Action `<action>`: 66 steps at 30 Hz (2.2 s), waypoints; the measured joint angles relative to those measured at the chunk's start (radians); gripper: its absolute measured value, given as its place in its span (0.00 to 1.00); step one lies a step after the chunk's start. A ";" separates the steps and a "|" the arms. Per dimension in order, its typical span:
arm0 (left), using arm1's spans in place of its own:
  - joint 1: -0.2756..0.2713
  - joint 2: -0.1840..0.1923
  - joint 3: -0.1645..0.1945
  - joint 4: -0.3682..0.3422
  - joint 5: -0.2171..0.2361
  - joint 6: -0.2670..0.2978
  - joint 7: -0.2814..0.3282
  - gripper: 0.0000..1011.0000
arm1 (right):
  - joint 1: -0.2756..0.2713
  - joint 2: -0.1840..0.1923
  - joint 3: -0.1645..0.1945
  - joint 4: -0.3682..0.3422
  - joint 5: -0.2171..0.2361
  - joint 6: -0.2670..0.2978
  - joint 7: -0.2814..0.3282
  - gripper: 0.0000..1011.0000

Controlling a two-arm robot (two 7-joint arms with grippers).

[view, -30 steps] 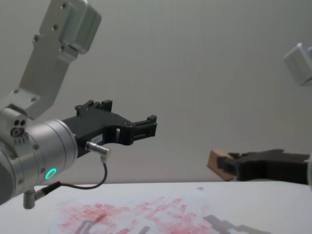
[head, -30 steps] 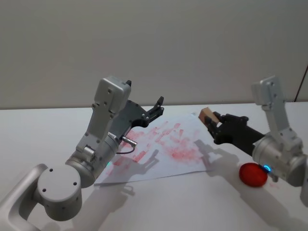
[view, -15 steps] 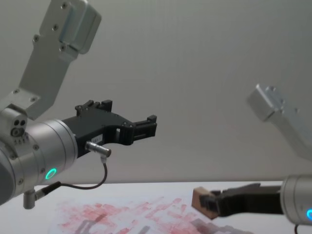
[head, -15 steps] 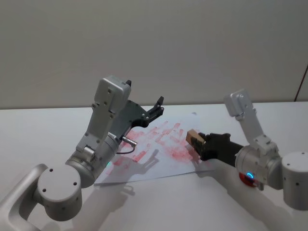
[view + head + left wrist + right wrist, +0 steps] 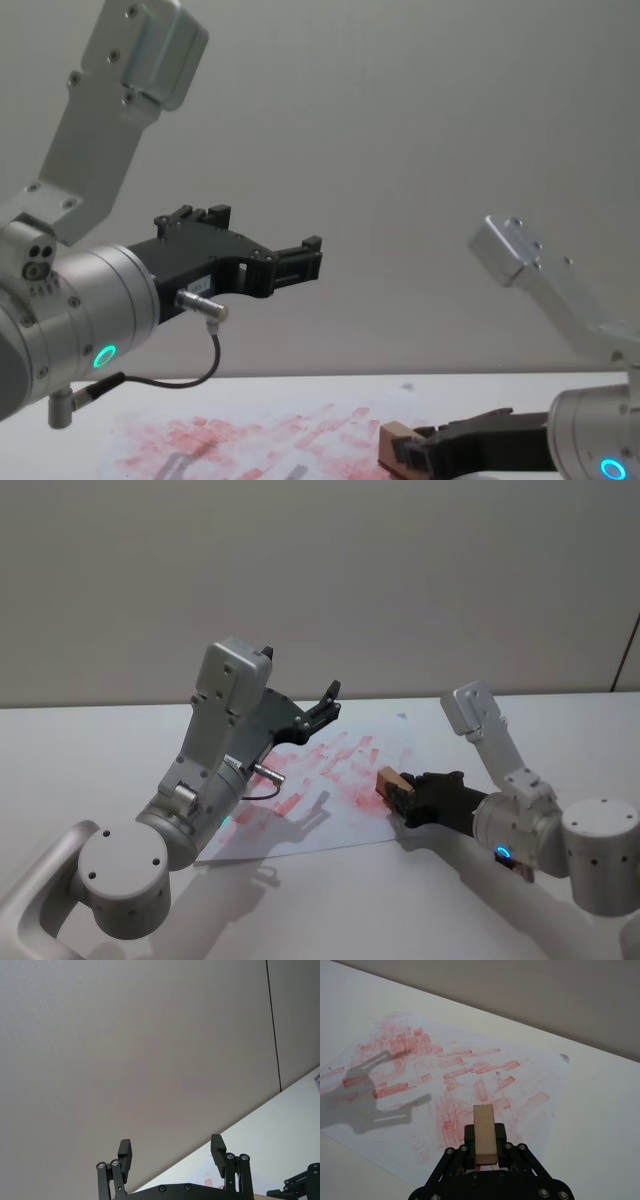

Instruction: Use the one hand to pick up the stamp and affix it onto the A4 paper.

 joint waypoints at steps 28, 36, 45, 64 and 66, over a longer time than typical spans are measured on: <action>0.000 0.000 0.000 0.000 0.000 0.000 0.000 0.99 | -0.056 0.041 0.037 -0.210 0.064 -0.110 -0.159 0.21; 0.000 0.000 0.000 0.000 0.000 0.000 0.000 0.99 | -0.149 0.103 0.074 -0.353 0.135 -0.094 -0.250 0.21; 0.000 0.000 0.000 0.000 0.000 0.000 0.000 0.99 | -0.287 0.189 0.122 -0.496 0.244 -0.039 -0.344 0.21; 0.000 0.000 0.000 0.000 0.000 0.000 0.000 0.99 | -0.441 0.292 0.172 -0.581 0.351 0.045 -0.387 0.21; 0.000 0.000 0.000 0.000 0.000 0.000 0.000 0.99 | -0.446 0.296 0.173 -0.581 0.352 0.050 -0.387 0.21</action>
